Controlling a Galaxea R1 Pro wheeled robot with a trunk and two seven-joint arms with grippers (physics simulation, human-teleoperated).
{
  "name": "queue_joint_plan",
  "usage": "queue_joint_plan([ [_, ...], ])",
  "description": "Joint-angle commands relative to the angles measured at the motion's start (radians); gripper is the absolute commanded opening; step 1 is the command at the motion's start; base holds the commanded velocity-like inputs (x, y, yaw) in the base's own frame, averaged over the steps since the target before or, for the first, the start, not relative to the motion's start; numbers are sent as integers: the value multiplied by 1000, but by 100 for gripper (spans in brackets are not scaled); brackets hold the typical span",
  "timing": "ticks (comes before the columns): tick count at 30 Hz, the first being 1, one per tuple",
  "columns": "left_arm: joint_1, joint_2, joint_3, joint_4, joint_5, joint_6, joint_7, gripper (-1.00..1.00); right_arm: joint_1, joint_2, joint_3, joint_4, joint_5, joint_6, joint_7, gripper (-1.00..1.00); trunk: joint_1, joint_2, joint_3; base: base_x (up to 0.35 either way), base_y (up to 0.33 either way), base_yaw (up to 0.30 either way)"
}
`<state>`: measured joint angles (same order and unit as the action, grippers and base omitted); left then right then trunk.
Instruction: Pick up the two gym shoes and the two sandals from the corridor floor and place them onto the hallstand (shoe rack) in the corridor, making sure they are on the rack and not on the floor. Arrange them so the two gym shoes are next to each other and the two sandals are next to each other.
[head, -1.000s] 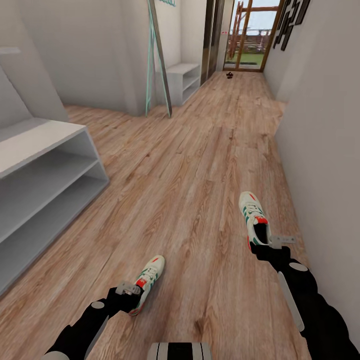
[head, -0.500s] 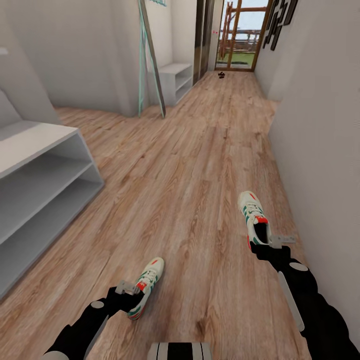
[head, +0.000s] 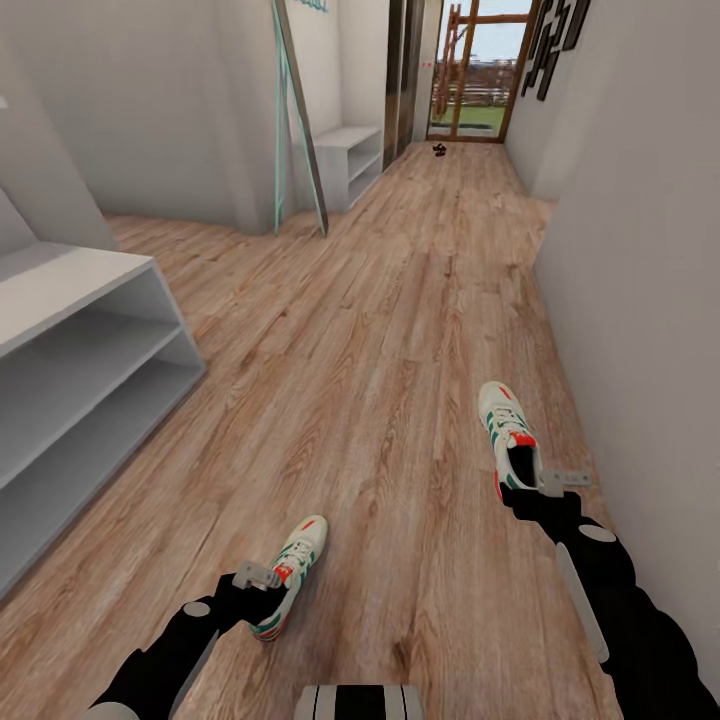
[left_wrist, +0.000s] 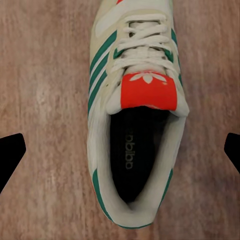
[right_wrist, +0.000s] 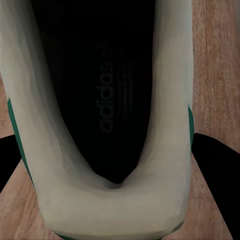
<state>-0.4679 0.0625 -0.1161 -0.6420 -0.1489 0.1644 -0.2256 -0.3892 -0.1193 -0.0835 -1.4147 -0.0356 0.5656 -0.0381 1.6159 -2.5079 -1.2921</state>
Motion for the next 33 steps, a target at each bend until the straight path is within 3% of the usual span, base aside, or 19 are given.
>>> queue_joint_plan([
  [1,0,1,-2,-2,-9,4,-3,100,0,0,1,-1,-4,5,-3,-100,0,0,-1,0,1,-70],
  [18,0,0,-2,-4,-10,3,-4,100,0,0,1,-1,-6,5,-5,-100,0,0,-1,0,0,-74],
  [25,1,1,-3,-4,-11,-6,-3,100,0,0,1,-1,-6,5,-5,-100,3,-2,-29,0,0,-1],
  [31,1,4,-2,4,-12,-55,-1,100,0,0,1,-1,-6,5,-5,-100,4,-3,-46,0,0,0],
  [33,1,6,-1,7,-12,-109,0,100,0,0,1,-1,-6,5,-5,-100,4,-3,-49,0,0,0],
])
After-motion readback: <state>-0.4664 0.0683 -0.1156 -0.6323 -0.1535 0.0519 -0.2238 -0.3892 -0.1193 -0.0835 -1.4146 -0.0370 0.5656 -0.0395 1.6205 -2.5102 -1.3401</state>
